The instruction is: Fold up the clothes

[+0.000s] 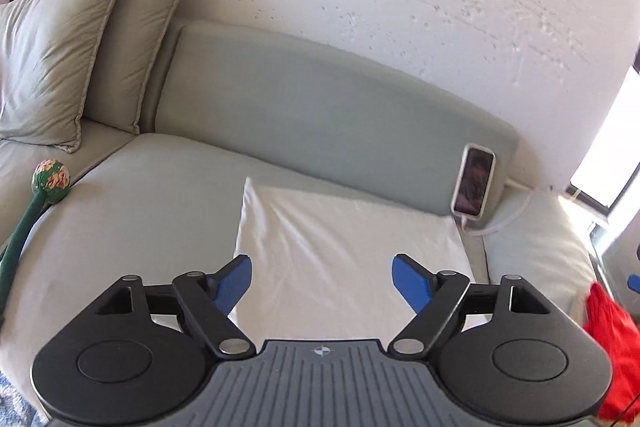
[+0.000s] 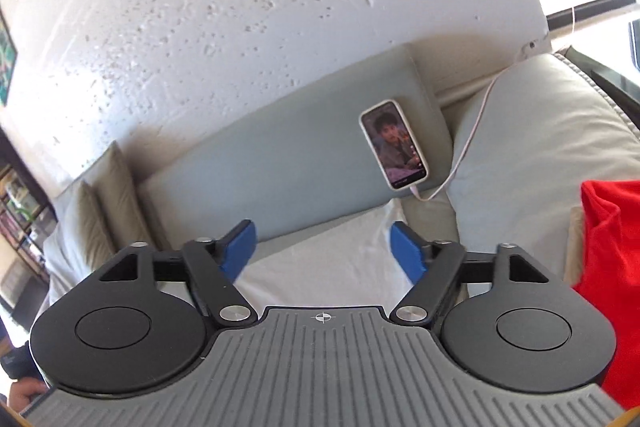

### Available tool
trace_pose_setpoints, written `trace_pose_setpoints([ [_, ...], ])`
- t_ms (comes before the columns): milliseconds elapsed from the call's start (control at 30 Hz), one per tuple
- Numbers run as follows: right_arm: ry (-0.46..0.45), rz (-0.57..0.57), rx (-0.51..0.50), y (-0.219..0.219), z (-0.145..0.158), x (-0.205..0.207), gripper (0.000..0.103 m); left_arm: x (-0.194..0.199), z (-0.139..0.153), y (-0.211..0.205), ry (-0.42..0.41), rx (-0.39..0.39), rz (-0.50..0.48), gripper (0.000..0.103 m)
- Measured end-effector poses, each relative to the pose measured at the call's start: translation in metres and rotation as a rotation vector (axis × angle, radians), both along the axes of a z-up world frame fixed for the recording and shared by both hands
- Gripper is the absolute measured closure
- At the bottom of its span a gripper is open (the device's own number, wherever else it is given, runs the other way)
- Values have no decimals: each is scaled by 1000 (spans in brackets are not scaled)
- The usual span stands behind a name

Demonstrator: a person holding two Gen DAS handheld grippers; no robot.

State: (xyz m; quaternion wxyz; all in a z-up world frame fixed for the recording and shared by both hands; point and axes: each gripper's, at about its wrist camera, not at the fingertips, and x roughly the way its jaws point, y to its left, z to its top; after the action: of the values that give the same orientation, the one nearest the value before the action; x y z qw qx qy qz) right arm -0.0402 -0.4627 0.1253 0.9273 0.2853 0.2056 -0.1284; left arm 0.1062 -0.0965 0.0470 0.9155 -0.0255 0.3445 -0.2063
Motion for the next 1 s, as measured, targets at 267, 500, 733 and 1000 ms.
trace_pose_setpoints([
  [267, 188, 52, 7, 74, -96, -65, 18, -101, -76, -35, 123, 147, -11, 19],
  [500, 448, 109, -150, 120, -182, -64, 55, -128, -143, -55, 237, 297, -43, 21],
  [733, 449, 81, -55, 109, -176, -112, 54, -158, -147, -40, 258, 272, -19, 22],
  [1000, 245, -139, -137, 68, -133, -136, 51, -158, -122, -40, 168, 210, 26, 20],
])
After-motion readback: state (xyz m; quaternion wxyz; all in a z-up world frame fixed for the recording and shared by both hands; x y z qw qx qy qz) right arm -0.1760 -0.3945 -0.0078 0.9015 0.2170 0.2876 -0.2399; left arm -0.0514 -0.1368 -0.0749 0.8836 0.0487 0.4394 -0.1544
